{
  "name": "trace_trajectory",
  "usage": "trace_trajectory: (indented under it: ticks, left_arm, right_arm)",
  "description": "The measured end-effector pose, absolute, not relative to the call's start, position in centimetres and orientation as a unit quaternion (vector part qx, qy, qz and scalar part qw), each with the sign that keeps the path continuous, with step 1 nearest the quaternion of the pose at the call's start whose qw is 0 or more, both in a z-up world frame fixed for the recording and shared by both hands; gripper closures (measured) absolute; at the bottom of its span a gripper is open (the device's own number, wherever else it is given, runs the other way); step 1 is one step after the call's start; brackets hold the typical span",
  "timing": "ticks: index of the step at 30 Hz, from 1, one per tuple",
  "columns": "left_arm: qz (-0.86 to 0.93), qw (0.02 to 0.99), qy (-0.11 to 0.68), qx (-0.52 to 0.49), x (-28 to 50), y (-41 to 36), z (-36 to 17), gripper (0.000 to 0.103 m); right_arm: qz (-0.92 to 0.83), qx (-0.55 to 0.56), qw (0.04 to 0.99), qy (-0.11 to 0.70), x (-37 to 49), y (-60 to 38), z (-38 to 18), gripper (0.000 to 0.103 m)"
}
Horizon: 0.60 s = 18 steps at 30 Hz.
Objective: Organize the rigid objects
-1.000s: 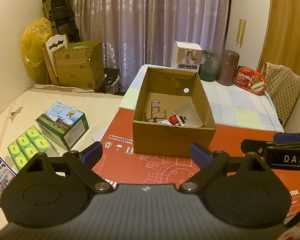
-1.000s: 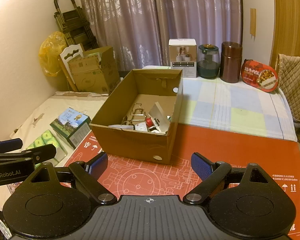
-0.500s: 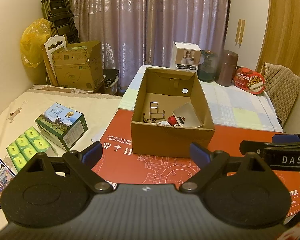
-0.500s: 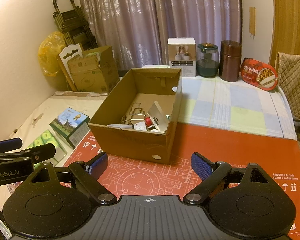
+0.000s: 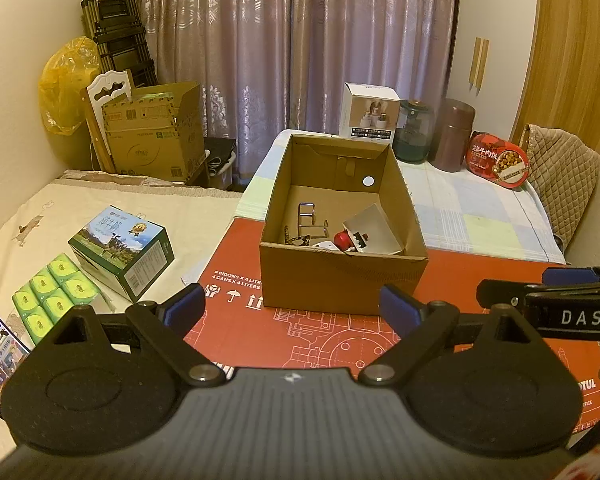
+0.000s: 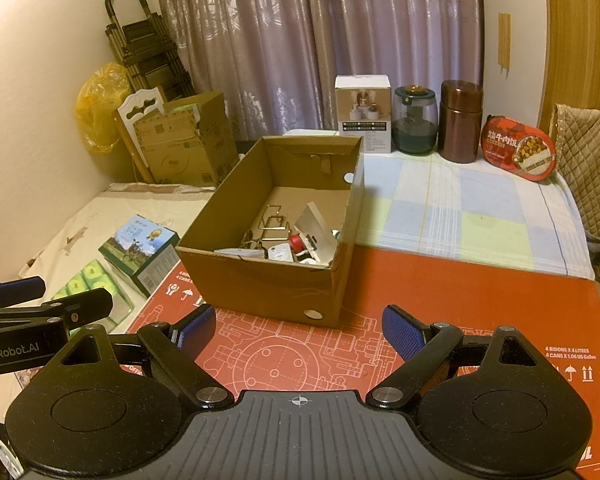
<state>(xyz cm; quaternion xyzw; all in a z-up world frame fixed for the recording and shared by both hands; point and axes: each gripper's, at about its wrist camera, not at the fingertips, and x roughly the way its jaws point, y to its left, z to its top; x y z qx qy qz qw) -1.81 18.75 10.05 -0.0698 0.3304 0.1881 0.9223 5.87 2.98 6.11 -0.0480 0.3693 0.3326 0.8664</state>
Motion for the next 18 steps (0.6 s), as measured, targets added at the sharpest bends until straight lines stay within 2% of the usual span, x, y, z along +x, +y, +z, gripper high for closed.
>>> trace_trajectory:
  ticks: [18]
  left_arm:
    - [0.185,0.925,0.324,-0.072,-1.78,18.22,9.80,0.011]
  right_arm:
    - [0.332,-0.047,0.866,0.371,5.92,2.94,5.98,0.016]
